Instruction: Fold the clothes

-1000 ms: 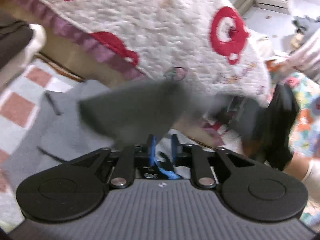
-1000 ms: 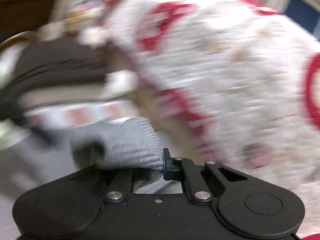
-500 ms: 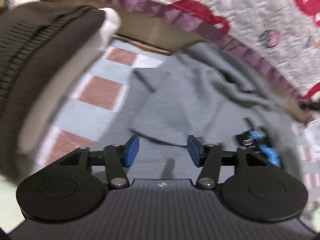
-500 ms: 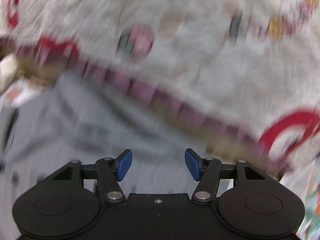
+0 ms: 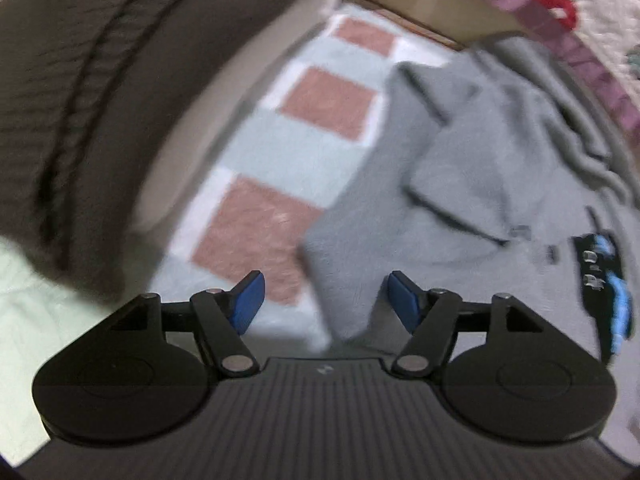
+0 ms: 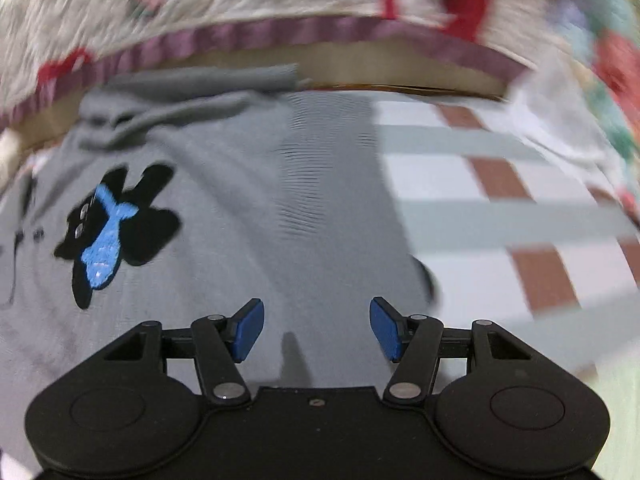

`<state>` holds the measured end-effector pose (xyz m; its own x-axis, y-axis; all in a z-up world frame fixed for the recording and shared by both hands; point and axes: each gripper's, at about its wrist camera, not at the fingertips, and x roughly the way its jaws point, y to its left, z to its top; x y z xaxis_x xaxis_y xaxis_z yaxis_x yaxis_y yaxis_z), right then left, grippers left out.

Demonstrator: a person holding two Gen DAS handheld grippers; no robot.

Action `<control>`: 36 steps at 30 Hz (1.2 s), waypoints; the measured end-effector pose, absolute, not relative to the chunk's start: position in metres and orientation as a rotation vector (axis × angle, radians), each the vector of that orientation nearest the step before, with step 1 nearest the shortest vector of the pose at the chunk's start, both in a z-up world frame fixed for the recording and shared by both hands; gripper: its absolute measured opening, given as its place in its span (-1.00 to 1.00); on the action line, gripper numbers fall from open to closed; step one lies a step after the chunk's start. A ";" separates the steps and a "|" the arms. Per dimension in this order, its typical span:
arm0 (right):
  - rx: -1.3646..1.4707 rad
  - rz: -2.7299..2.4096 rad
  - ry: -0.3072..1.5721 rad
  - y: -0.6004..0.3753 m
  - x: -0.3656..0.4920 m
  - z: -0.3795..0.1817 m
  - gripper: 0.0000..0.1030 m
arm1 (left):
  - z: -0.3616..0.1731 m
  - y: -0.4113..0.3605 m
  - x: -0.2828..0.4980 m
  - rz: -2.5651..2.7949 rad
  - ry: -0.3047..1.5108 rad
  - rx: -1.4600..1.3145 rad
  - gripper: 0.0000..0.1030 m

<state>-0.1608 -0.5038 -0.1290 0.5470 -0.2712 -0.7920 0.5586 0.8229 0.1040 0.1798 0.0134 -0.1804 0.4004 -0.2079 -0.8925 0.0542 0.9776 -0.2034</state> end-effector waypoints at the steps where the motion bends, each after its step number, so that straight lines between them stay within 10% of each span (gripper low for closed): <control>1: 0.407 -0.526 0.839 -0.506 -0.176 -0.127 0.26 | -0.180 0.017 0.180 -0.150 1.140 -0.169 0.31; 11: 0.643 -0.731 0.776 -0.499 -0.279 -0.142 0.25 | -0.181 0.030 0.165 -0.136 1.143 -0.287 0.31; 14: 0.734 -0.718 0.734 -0.505 -0.284 -0.146 -0.56 | -0.179 0.037 0.165 -0.197 1.149 -0.356 0.14; 16: 0.854 -0.659 0.714 -0.511 -0.283 -0.150 -0.67 | -0.178 0.036 0.166 -0.269 1.196 -0.355 -0.25; 20: 0.958 -0.619 0.715 -0.512 -0.277 -0.162 -0.48 | -0.162 0.030 0.154 -0.396 1.286 -0.205 -0.31; 23: 1.045 -0.599 0.661 -0.509 -0.275 -0.173 0.07 | -0.157 0.034 0.139 -0.438 1.381 -0.184 -0.12; 32: 1.171 -0.658 0.543 -0.507 -0.270 -0.188 0.30 | -0.193 0.025 0.131 -0.413 1.561 -0.313 0.31; 35: 1.002 -0.634 0.438 -0.503 -0.269 -0.172 -0.80 | -0.196 0.024 0.135 -0.409 1.534 -0.378 0.36; 36: 0.936 -0.609 0.391 -0.498 -0.273 -0.162 -0.81 | -0.193 0.021 0.132 -0.453 1.525 -0.368 0.15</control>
<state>-0.2731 -0.4980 -0.1624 0.7671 -0.3136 -0.5596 0.6393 0.4459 0.6265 0.1323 0.0206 -0.1931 -0.0077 -0.5002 -0.8659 0.0535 0.8645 -0.4998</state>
